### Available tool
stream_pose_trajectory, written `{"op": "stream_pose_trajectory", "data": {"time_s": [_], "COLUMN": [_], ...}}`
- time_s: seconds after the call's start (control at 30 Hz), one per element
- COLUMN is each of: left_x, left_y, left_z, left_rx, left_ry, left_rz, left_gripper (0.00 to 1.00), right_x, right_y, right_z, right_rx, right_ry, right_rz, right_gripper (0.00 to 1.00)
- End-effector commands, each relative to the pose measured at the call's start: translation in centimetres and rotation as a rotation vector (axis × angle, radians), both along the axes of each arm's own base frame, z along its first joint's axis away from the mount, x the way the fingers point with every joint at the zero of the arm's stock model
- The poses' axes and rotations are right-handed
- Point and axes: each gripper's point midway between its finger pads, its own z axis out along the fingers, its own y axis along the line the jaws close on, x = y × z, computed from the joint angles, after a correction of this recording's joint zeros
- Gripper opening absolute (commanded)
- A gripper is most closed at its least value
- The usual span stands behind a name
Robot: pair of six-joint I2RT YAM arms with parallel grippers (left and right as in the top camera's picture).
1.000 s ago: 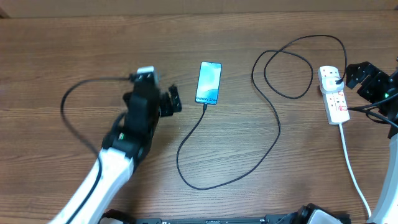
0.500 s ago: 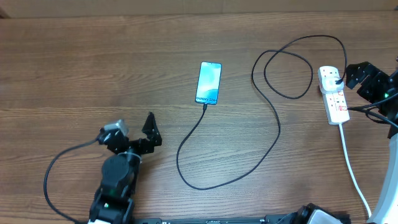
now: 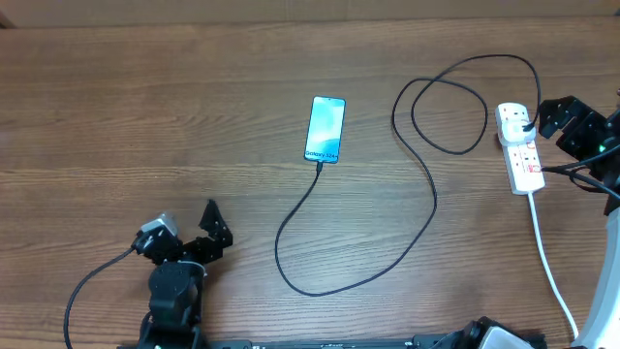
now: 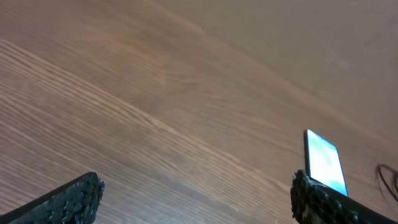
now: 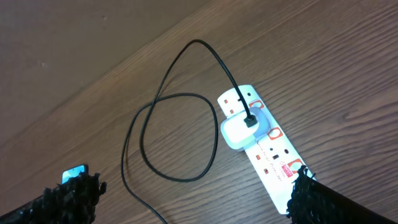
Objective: Plug charger to phone and switch on socket
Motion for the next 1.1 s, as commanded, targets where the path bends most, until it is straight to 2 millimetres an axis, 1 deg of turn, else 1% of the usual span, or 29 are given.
{"op": "stream_pose_trajectory", "data": {"time_s": [0.0,0.1,0.3,0.43,0.63,0.77,0.97,1.07], "left_x": [0.0,0.0,-0.1,-0.1,-0.3,-0.5,-0.5,-0.5], "left_y": [0.5,0.4,-1.4,-1.3,0.1,0.2,0.4,0.4], "left_z": [1.2,1.7,2.1,2.6,3.7,4.8,4.7,4.7], "left_rx": [0.038,0.117,0.353,0.425,0.461,0.515,0.523,0.499], "left_ry": [-0.05,-0.062,-0.076,-0.096,-0.129,-0.168,-0.162,-0.167], "left_rz": [0.0,-0.039,-0.206,-0.222,-0.165,-0.157,-0.154,-0.149], "left_gripper": [1.0,1.0,1.0,1.0,1.0,1.0,1.0,1.0], "right_x": [0.1,0.1,0.1,0.1,0.1,0.1,0.1,0.1], "right_y": [0.2,0.2,0.1,0.2,0.2,0.2,0.2,0.1], "right_z": [0.0,0.0,0.0,0.0,0.0,0.0,0.0,0.0], "right_rx": [-0.002,-0.002,-0.002,-0.002,-0.002,-0.002,-0.002,-0.002], "right_ry": [-0.004,-0.004,-0.003,-0.004,-0.004,-0.004,-0.004,-0.003], "right_rz": [0.006,0.006,0.005,0.006,0.006,0.006,0.006,0.005], "right_gripper": [1.0,1.0,1.0,1.0,1.0,1.0,1.0,1.0]}}
